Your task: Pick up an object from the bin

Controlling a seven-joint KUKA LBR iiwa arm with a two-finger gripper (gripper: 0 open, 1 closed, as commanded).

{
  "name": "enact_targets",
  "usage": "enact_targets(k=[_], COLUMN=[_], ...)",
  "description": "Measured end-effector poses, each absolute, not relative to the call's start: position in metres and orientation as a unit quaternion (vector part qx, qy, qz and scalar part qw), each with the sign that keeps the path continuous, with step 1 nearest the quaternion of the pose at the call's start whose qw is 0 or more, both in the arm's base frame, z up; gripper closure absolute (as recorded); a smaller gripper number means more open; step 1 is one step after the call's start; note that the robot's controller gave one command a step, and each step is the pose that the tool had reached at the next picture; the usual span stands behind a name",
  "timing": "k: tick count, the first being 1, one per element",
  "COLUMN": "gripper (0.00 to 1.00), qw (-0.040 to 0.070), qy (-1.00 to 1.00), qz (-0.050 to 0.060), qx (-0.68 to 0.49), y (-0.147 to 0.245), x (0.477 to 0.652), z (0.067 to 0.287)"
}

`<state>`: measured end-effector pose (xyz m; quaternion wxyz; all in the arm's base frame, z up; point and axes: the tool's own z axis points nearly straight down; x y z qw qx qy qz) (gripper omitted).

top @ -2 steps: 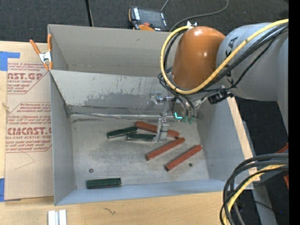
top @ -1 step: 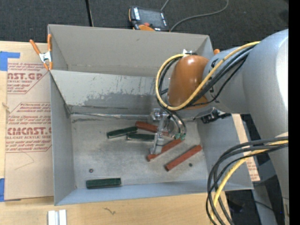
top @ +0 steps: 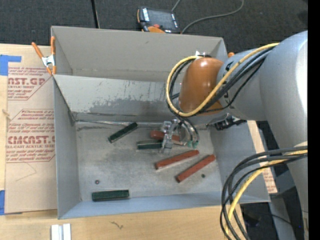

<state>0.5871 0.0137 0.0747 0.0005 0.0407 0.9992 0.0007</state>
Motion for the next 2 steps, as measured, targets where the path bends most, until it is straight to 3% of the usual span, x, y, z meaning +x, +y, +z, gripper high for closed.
enact_targets(k=[1, 2], gripper=[1.0, 1.0], qw=[0.005, 0.006], qy=[1.0, 1.0], qz=[0.0, -0.001], qx=[0.022, 0.02], y=[-0.004, -0.03], x=[0.578, 0.569], z=[0.195, 0.284])
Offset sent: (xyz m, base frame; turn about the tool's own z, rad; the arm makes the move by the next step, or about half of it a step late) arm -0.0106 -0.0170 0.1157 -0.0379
